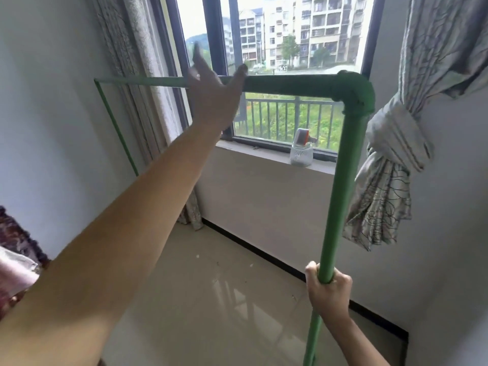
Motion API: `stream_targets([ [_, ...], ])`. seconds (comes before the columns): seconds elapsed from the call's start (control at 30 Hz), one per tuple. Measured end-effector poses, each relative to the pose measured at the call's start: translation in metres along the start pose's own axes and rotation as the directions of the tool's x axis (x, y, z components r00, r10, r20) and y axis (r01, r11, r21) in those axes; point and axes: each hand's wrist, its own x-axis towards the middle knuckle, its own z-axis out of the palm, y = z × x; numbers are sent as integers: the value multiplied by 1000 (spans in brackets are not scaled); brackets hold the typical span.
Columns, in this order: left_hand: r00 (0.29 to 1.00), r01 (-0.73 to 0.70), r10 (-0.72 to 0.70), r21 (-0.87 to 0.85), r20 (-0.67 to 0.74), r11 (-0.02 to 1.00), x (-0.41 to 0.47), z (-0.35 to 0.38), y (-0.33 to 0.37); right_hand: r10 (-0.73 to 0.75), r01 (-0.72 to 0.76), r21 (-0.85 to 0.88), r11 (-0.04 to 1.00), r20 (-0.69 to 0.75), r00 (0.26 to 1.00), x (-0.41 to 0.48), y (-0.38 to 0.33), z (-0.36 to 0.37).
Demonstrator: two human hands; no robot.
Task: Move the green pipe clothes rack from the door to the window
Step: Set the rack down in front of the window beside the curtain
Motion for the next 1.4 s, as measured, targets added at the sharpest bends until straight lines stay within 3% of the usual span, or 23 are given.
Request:
stream_targets([
  [0.1, 906, -422, 422, 155, 38, 893, -7, 35, -3, 35, -35, -3, 999, -5, 999, 18, 13, 1],
  [0.23, 763, -644, 647, 120, 23, 755, -8, 77, -5, 71, -71, -29, 997, -8, 997, 41, 20, 0],
  [0.4, 724, -689, 685, 140, 80, 711, 12, 116, -19, 134, -143, -54, 988, -136, 982, 72, 29, -6],
  [0.5, 712, -688, 702, 197, 1, 698, 21, 125, -7, 114, -119, -56, 991, -80, 990, 87, 26, -10],
  [0.63, 718, -678, 694, 168, -57, 715, 19, 175, 0, 58, -78, -95, 992, -198, 978, 105, 30, -34],
  [0.83, 674, -686, 714, 199, -187, 700, 27, 222, 12, 167, -159, 58, 986, -204, 965, 135, 47, -49],
  [1.03, 721, -651, 689, 266, -75, 711, 53, 261, 12, 208, -199, 70, 978, -172, 963, 194, 67, -48],
  [1.4, 697, -701, 709, 310, 106, 643, 97, 338, 16, 254, -256, 9, 967, -165, 953, 311, 107, -69],
])
